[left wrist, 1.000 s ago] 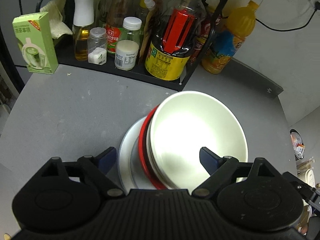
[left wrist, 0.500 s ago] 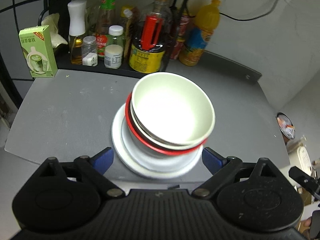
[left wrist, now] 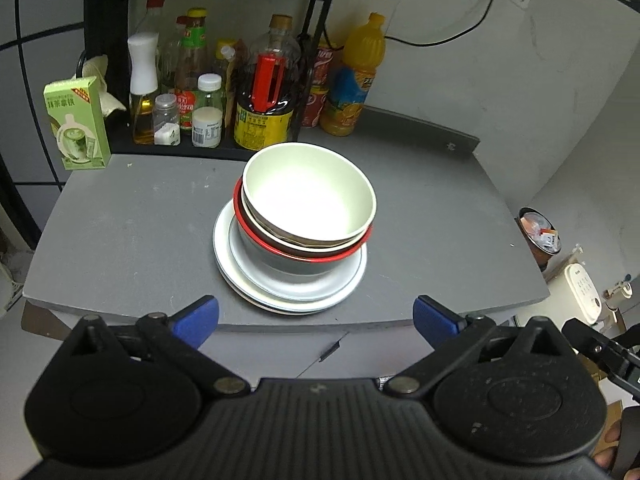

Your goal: Organize plates and bowls

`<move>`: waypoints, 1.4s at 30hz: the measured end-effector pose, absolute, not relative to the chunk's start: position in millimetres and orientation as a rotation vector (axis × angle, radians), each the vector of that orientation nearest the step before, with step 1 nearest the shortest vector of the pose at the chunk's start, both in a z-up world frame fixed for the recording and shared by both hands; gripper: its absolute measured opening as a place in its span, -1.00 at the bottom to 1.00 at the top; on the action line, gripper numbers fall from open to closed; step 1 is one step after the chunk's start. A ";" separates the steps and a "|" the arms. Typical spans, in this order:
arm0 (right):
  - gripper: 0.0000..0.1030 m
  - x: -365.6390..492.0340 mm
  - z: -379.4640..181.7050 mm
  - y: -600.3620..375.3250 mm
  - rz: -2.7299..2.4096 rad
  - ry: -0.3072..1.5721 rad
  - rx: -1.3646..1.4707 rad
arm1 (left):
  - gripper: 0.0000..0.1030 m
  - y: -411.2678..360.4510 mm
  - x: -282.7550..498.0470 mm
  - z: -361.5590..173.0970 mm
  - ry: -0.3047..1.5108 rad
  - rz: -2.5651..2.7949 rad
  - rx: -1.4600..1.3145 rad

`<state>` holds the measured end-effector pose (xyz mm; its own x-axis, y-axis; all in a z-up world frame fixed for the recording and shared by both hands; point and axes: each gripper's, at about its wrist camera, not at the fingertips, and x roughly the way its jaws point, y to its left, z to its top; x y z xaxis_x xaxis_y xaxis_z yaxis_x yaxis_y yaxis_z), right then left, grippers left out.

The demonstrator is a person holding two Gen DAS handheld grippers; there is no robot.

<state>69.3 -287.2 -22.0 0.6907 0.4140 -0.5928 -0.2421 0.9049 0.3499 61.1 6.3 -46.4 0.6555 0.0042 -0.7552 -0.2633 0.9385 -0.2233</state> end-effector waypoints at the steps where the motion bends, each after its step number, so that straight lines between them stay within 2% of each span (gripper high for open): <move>1: 1.00 65.2 -20.8 -288.3 0.368 0.716 0.247 | 0.99 5.3 58.0 -44.1 0.842 0.153 -0.324; 22: 1.00 22.3 9.1 -288.6 0.393 0.678 0.221 | 0.99 -11.4 2.1 -20.2 0.794 0.133 -0.231; 42: 1.00 22.2 14.6 -277.9 0.423 0.687 0.168 | 0.99 -12.0 -11.5 -11.5 0.796 0.154 -0.205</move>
<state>22.2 -277.9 14.6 0.6924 0.4310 -0.5787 -0.3221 0.9023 0.2866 -11.5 -12.0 -11.5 0.6900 0.0594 -0.7213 -0.2133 0.9691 -0.1243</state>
